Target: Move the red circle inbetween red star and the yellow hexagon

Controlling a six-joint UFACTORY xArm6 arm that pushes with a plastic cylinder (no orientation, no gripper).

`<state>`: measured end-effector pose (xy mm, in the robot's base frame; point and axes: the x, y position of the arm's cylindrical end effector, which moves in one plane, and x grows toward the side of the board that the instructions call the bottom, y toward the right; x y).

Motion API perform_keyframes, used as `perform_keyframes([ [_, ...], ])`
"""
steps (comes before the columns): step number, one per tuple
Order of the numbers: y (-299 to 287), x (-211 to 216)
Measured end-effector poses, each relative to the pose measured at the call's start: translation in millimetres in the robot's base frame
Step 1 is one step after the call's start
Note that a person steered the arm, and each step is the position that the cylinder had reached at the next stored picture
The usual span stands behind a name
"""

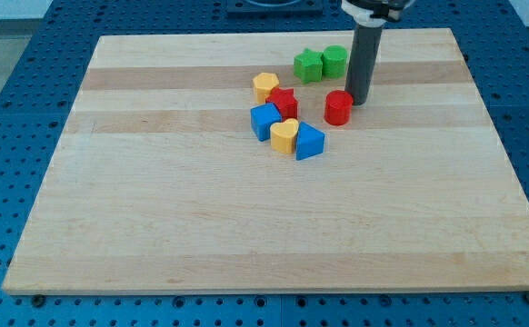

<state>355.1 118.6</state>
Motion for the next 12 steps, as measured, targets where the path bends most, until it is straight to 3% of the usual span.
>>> perform_keyframes([
  [3, 25.7, 29.7],
  [9, -115.5, 20.6],
  [12, -93.0, -8.7],
])
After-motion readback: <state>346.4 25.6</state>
